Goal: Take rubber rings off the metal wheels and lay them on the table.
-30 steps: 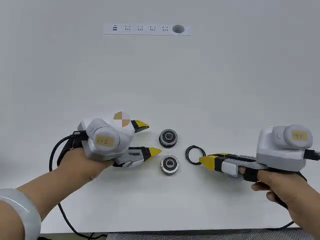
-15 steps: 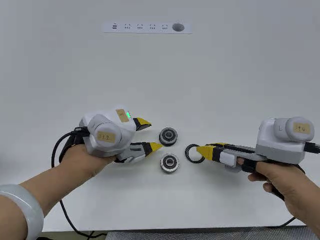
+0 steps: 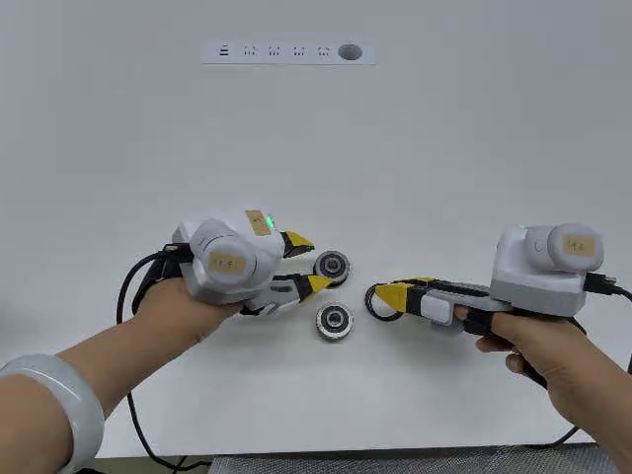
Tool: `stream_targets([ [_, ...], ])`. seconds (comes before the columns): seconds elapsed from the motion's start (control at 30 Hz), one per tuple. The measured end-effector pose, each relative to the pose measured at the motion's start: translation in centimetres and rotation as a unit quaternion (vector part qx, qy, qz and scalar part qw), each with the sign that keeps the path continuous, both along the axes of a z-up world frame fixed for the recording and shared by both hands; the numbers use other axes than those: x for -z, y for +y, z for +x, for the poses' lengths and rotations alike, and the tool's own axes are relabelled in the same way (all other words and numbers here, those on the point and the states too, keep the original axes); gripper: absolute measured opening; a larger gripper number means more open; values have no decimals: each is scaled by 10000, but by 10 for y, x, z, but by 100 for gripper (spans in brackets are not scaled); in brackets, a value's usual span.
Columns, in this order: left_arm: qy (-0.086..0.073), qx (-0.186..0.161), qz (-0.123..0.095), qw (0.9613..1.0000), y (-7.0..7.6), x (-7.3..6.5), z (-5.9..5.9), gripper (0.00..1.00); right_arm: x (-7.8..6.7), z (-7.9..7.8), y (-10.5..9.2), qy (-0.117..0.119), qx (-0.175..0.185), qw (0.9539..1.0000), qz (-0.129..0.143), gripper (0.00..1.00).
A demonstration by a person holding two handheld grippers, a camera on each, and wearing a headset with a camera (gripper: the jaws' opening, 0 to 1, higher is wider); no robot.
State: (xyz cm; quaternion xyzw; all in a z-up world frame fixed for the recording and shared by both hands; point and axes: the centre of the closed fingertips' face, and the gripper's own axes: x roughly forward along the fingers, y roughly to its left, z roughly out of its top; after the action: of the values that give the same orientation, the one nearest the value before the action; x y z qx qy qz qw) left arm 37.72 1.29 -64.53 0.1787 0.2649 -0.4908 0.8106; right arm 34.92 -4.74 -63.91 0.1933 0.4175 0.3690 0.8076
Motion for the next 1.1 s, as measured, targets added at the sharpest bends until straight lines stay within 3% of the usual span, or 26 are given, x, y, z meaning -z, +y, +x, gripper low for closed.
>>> stream_targets([
  [0.4, 35, 153, 55, 9999, -11, 3, 2, 23, -1, 2, 4, 16, 2, 10000, 73, 20],
  [0.63, 61, 209, 151, 9996, -11, 7, 1, 21, -2, 4, 6, 27, 43, 9999, 137, 20],
  [1.1, 80, 253, 146, 9995, -11, 8, 4, 14, 3, 17, 17, 100, 45, 9996, 273, 20],
])
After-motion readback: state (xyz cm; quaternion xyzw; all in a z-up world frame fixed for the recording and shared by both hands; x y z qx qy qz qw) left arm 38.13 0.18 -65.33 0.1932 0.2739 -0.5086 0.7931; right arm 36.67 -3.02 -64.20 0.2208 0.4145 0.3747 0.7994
